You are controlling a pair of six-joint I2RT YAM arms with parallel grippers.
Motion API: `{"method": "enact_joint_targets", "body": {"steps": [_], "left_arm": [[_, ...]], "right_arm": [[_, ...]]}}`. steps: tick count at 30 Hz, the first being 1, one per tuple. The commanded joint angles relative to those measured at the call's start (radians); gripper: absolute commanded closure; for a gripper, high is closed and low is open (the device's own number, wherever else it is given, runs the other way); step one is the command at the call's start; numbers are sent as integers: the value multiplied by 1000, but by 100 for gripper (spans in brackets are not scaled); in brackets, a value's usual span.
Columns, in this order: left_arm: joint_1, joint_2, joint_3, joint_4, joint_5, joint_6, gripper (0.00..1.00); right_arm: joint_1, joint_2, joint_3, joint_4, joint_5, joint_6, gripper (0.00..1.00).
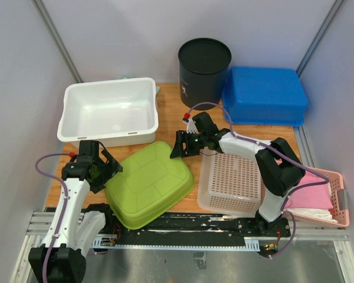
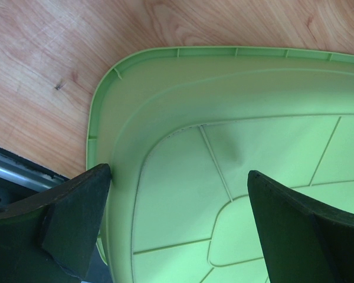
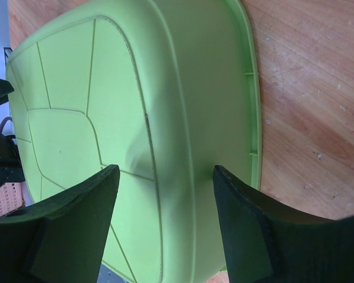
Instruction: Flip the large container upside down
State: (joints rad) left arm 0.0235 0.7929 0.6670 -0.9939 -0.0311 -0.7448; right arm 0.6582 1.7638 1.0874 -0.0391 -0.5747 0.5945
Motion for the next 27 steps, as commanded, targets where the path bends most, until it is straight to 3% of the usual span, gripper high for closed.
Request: {"method": "enact_joint_targets", "body": {"steps": [1, 27], "left_arm": [[-7, 30, 2, 219, 283, -52, 1], [-7, 274, 147, 450, 330, 12, 1]], "right_arm": [[19, -20, -24, 47, -115, 64, 35], [26, -139, -128, 52, -132, 120, 37]]}}
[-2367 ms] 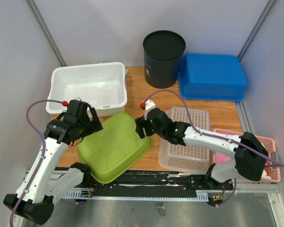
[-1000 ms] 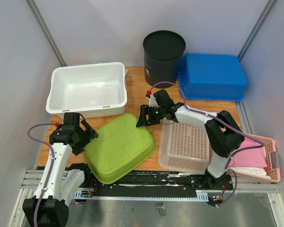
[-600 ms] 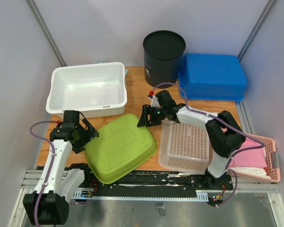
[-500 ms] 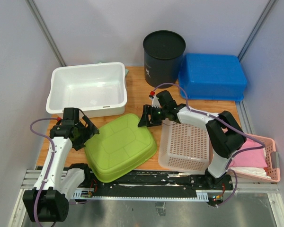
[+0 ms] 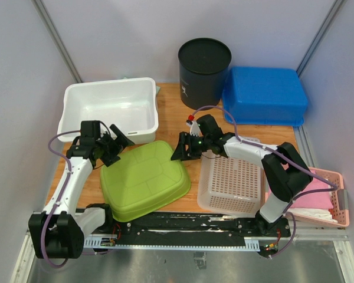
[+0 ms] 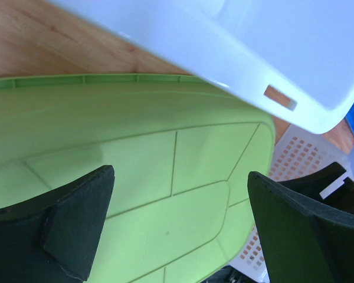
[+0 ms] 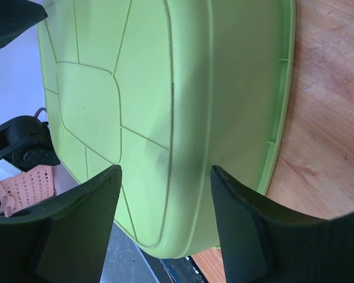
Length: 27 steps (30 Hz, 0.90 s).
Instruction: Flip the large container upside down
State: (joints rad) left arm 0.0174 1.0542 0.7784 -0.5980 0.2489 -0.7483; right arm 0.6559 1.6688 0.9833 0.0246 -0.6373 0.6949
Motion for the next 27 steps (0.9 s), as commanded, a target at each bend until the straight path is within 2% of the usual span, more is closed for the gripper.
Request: {"method": "enact_joint_targets", "body": {"steps": [1, 6, 9, 13, 16, 22, 27], "left_arm": [[0, 13, 49, 44, 38, 24, 1], [0, -41, 187, -102, -79, 88, 1], [0, -71, 256, -257, -218, 113, 1], [0, -144, 222, -412, -371, 88, 1], [0, -204, 142, -455, -452, 41, 1], [1, -236, -23, -416, -406, -56, 1], [3, -270, -114, -326, -323, -63, 1]], "right_arm": [[27, -54, -24, -34, -56, 3, 37], [40, -104, 11, -197, 97, -115, 37], [48, -115, 32, -255, 181, -155, 37], [49, -105, 40, -254, 207, -159, 36], [48, -83, 51, -243, 194, -157, 35], [48, -28, 79, -232, 158, -162, 33], [48, 6, 84, -222, 120, -162, 32]]}}
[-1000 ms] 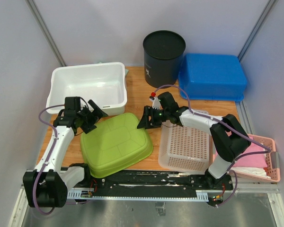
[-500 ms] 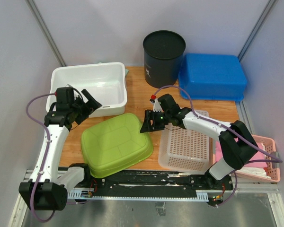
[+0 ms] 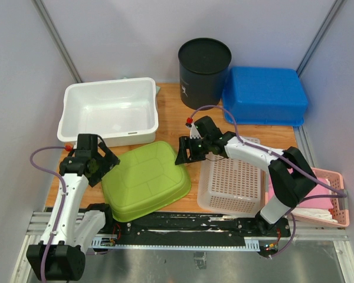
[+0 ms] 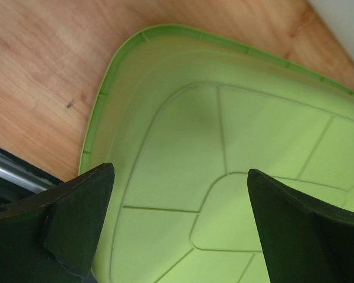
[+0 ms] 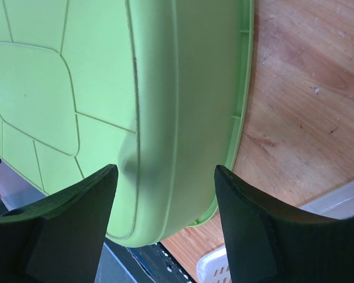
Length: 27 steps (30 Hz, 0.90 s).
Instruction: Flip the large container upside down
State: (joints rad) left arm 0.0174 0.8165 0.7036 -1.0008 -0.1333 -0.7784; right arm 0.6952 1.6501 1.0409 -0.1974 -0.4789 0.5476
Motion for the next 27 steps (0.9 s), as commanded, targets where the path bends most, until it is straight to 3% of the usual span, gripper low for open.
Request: {"method": "enact_joint_targets", "body": {"steps": [1, 9, 15, 19, 24, 27], "left_arm": [[3, -39, -54, 111, 97, -28, 1], [3, -9, -39, 299, 270, 36, 1], [3, 106, -6, 403, 271, 70, 1], [3, 166, 69, 368, 228, 129, 1], [3, 155, 272, 150, 65, 248, 1], [1, 142, 417, 112, 69, 311, 1]], "right_arm": [[8, 31, 23, 6, -51, -8, 32], [9, 5, -52, 93, -124, 62, 33], [48, -77, -108, 93, -113, 88, 34], [84, -117, -117, 55, -74, 89, 34], [78, -246, -106, -72, 167, 59, 33], [60, -337, -98, -136, 338, 52, 32]]}}
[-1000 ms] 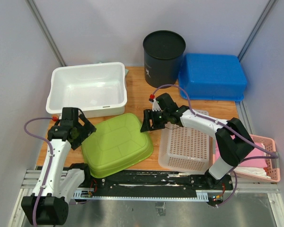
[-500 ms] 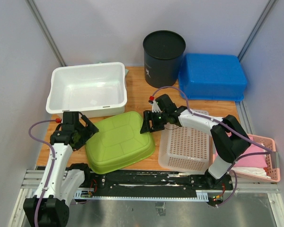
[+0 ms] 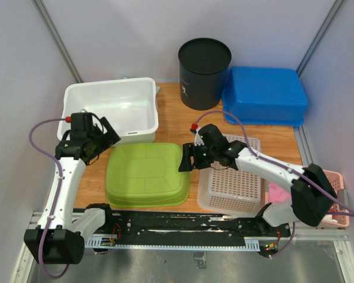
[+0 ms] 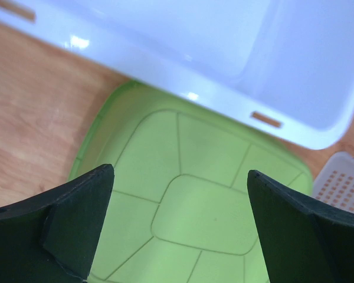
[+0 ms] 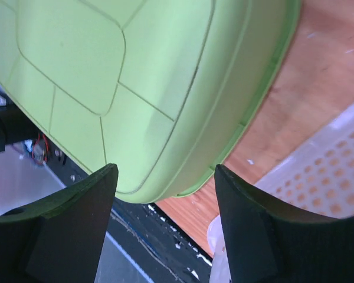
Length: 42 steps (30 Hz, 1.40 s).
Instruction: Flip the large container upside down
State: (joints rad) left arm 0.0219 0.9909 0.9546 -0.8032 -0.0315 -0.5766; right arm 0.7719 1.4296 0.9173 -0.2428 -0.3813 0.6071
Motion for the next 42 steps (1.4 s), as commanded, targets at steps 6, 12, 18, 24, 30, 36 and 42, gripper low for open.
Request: {"method": "enact_joint_targets", "body": {"steps": [6, 12, 18, 24, 30, 36, 42], "left_arm": [[-165, 197, 509, -58, -157, 139, 1], [-297, 555, 738, 58, -125, 177, 1], [-350, 830, 879, 126, -123, 199, 1], [-384, 1004, 915, 170, -175, 194, 18], [-393, 1052, 942, 166, -192, 210, 89], [-401, 952, 1004, 123, -51, 200, 100], [-400, 859, 1253, 45, 127, 123, 100]], "right_arm": [[-62, -256, 1, -105, 459, 18, 23], [-66, -314, -31, -163, 516, 72, 22], [-65, -351, -102, -168, 481, 138, 22], [-66, -348, -105, -179, 458, 157, 23], [-66, -334, -106, -181, 449, 169, 23], [-66, -308, -104, -162, 438, 164, 24], [-66, -286, -100, -143, 412, 162, 24]]}}
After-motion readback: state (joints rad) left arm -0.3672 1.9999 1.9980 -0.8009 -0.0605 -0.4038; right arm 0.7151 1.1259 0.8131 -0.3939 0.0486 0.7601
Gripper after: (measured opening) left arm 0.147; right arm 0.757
